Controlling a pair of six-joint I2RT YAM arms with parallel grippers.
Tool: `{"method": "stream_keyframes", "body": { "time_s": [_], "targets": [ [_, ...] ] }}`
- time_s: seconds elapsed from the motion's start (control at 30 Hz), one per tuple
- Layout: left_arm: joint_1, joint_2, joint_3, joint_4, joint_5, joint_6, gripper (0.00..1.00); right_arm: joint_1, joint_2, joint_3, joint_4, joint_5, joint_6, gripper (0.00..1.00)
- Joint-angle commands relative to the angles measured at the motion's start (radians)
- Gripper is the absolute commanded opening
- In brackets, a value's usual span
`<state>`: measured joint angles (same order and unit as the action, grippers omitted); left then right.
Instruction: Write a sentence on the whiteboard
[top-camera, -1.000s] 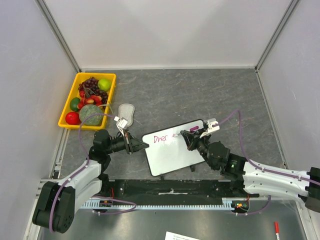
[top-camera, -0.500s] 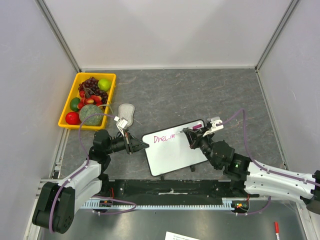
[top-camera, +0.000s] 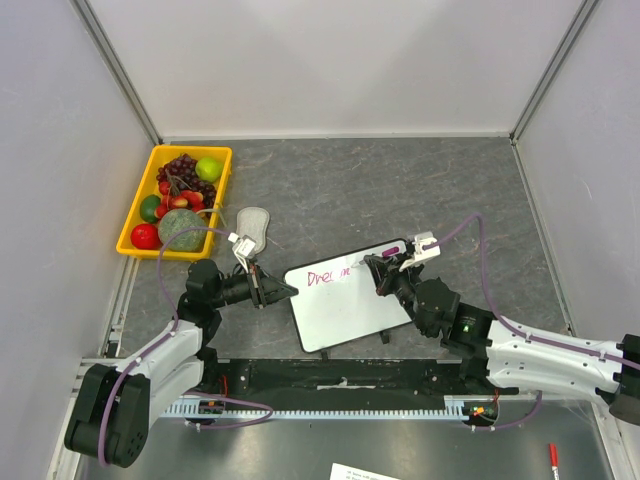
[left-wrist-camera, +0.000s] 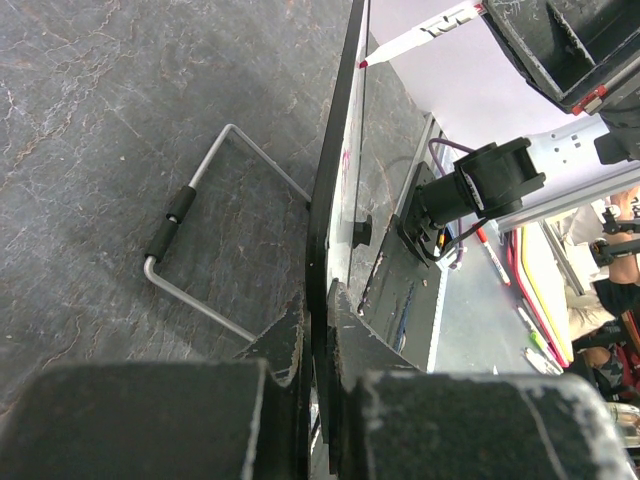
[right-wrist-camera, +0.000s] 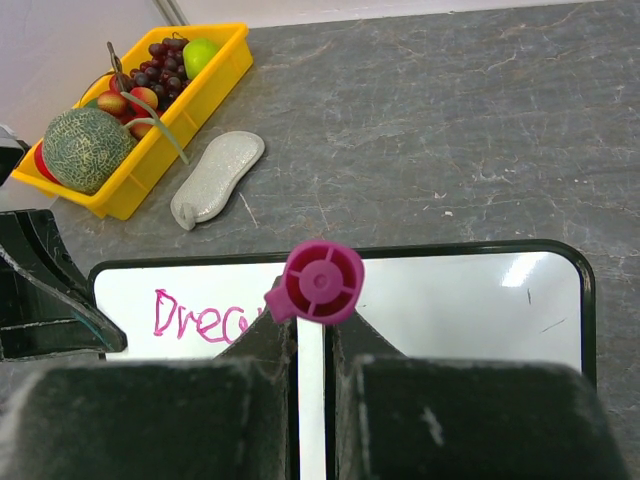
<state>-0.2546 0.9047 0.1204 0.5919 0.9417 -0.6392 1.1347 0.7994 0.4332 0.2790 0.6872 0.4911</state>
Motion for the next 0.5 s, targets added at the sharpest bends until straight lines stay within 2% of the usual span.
{"method": "stream_keyframes", "body": {
  "time_s": [0.0,0.47],
  "targets": [
    [-0.002,-0.010,-0.008,0.025,-0.004,0.067,0.02,-0.010,0.011,0.022,0.026,0.038,-0.003,0.00],
    [-0.002,-0.009,-0.007,0.025,-0.004,0.067,0.02,-0.010,0.008,-0.001,0.000,-0.031,0.012,0.00]
  ]
}}
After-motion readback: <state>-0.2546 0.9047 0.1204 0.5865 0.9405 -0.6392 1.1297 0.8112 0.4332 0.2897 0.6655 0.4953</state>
